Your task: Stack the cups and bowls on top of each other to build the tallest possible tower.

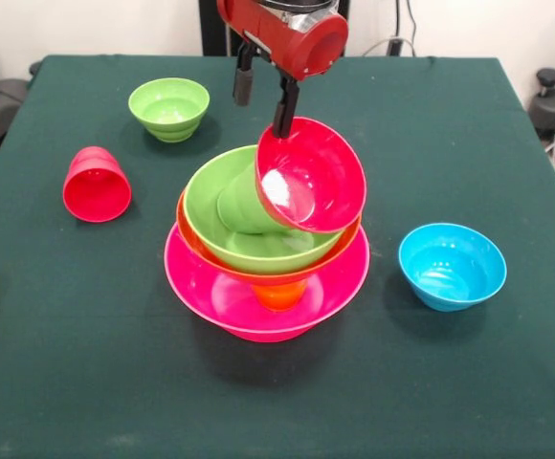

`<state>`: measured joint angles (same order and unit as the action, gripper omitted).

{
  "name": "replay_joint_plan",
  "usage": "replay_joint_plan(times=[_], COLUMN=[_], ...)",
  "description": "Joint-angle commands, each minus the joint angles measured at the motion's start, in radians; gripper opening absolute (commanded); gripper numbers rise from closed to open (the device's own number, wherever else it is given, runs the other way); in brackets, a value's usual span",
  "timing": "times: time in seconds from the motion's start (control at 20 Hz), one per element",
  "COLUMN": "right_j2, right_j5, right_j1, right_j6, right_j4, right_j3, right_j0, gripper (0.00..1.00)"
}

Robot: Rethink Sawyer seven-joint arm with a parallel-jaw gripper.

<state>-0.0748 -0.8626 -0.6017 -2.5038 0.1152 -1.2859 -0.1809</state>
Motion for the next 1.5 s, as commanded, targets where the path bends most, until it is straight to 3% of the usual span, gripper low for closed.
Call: replay_joint_plan(times=[0.05,0.15,0.25,0.4,0.6,0.7,1.0,1.5], right_j2=[0.055,0.050,0.104,0.079,0.103,0.098,0.076,0.075], right_j5=[0.086,0.118,0.161,0.141,0.097,0.119,0.047,0.048], right_j1=[0.002,0.000,0.002,0.011,0.017,0.024,0.044,0.069], right_j6=[0.156,0.154,0.204,0.194,0.225,0.191,0.122,0.000], right_j4=[0.100,0.114,0.093,0.130,0.128,0.135,0.142,0.081], right_j3=[-0.158,-0.161,-0.191,-0.161,-0.154,-0.141,-0.064,-0.061], right_j0=[-0.042,-0.044,-0.090,-0.061,-0.079,-0.071,-0.035,0.004], gripper=[1.00,1.00,1.00,1.00,1.00,1.00,1.00,1.00])
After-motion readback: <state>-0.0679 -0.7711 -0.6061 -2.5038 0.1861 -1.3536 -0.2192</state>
